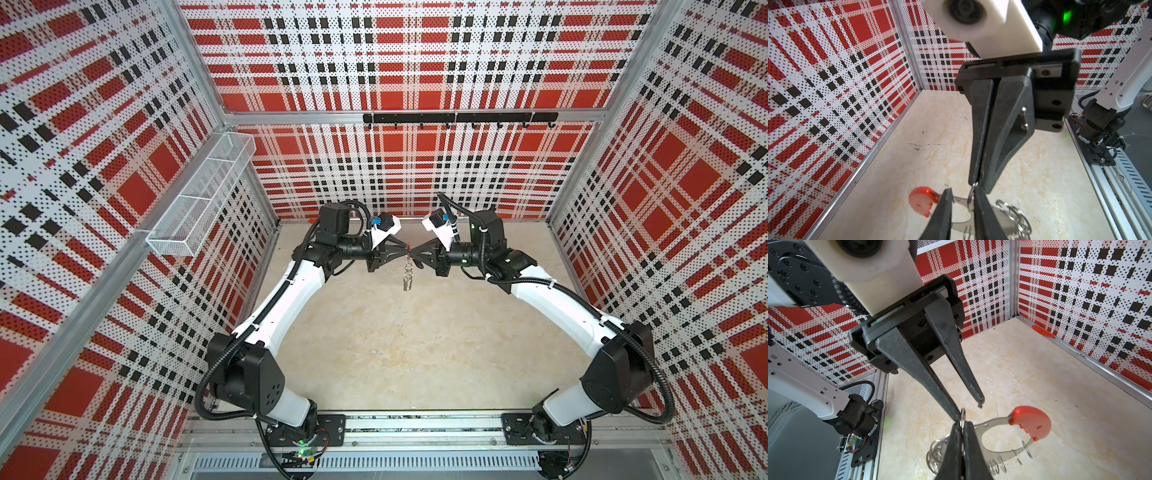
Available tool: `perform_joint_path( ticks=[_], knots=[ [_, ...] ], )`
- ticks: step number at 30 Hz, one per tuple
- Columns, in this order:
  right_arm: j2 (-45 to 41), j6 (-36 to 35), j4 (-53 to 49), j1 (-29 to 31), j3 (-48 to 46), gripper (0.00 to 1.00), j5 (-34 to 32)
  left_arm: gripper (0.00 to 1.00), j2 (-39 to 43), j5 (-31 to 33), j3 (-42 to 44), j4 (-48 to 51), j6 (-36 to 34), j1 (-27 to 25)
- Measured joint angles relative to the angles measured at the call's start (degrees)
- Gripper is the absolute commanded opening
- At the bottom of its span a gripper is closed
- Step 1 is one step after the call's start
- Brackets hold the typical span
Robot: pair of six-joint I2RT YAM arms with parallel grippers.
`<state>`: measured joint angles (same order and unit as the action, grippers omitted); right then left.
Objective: Put the keys on the keyring
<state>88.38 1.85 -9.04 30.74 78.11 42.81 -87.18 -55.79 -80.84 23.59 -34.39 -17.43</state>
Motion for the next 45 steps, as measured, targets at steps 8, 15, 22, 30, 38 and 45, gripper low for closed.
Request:
perform_joint_path(
  ticks=[8, 15, 22, 30, 38, 45],
  knots=[
    [0.02, -0.04, -0.55, 0.17, 1.31, 0.0, 0.09, 0.2, -0.2, -1.03, -0.07, 1.92, -0.68, 0.0],
    [0.07, -0.15, -0.98, 0.33, 1.84, 0.0, 0.04, 0.16, -0.22, -1.4, -0.42, 2.71, -0.9, 0.0],
    [0.13, -1.57, -0.85, 0.37, 1.9, 0.0, -0.39, 0.0, -0.24, -2.16, -1.29, 4.79, -0.79, 0.26],
    [0.13, -1.81, -0.98, 0.37, 1.88, 0.03, -0.63, 0.0, -0.24, -2.34, -1.29, 5.07, -0.81, 0.26],
    [-1.38, 2.08, 2.6, -0.02, -0.55, 0.42, -0.92, 0.0, 2.25, -1.75, 5.22, -6.43, 5.9, 0.26],
    [-5.16, 15.63, 17.92, -4.98, -9.16, 0.46, 6.25, 0.0, 7.1, -2.05, 18.95, -29.79, 21.07, 0.26]
  ],
)
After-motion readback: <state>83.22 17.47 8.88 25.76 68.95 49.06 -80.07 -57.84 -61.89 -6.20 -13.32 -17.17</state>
